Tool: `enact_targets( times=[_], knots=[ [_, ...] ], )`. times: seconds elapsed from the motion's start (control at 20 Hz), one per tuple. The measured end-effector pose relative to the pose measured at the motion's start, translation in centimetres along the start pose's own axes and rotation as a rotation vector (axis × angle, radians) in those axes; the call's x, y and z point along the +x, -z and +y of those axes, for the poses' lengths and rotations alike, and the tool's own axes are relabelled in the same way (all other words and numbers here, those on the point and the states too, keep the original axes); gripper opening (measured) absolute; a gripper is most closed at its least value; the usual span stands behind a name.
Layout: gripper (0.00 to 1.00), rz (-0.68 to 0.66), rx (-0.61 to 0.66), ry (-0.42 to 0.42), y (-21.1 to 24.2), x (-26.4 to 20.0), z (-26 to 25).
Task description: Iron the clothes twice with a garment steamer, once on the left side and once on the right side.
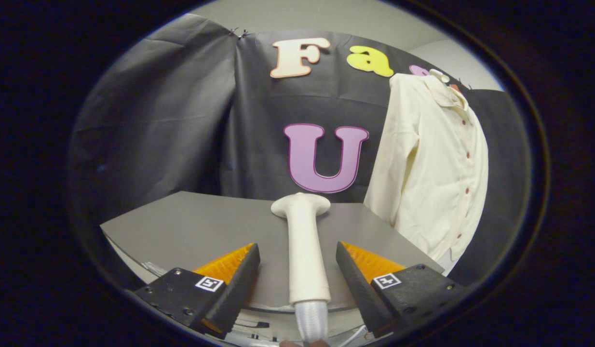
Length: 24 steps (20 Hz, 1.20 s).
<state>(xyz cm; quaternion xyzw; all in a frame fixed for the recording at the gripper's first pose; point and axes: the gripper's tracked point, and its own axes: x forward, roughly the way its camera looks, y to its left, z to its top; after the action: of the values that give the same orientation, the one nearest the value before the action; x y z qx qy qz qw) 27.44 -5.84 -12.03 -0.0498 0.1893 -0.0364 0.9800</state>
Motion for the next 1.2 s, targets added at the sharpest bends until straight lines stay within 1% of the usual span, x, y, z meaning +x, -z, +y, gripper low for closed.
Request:
enact_targets(
  times=[0.1,0.2,0.3,0.35,0.4,0.5,0.6,0.8,0.9,1.05,1.2],
  knots=[
    [0.91,0.009,0.014,-0.014,0.2,1.2,0.1],
    [0.85,0.046,0.06,-0.022,0.6,1.5,0.3],
    [0.79,0.053,0.116,-0.02,0.6,2.1,0.4],
    [0.68,0.048,0.12,0.006,0.6,2.2,-0.2],
    [0.61,0.041,0.111,0.02,0.4,2.0,-0.6],
    [0.49,0.018,0.087,0.015,0.4,2.1,-0.5],
    [0.43,0.019,0.1,0.016,0.6,1.9,-0.6],
    [0.4,-0.032,0.117,0.028,-0.1,1.7,-0.8],
    [0.4,-0.033,0.127,0.038,0.0,1.3,-1.0],
    [0.39,-0.032,0.144,0.024,0.4,0.3,-0.9],
    [0.39,-0.075,0.163,0.017,-0.2,-1.4,-1.4]
  ],
)
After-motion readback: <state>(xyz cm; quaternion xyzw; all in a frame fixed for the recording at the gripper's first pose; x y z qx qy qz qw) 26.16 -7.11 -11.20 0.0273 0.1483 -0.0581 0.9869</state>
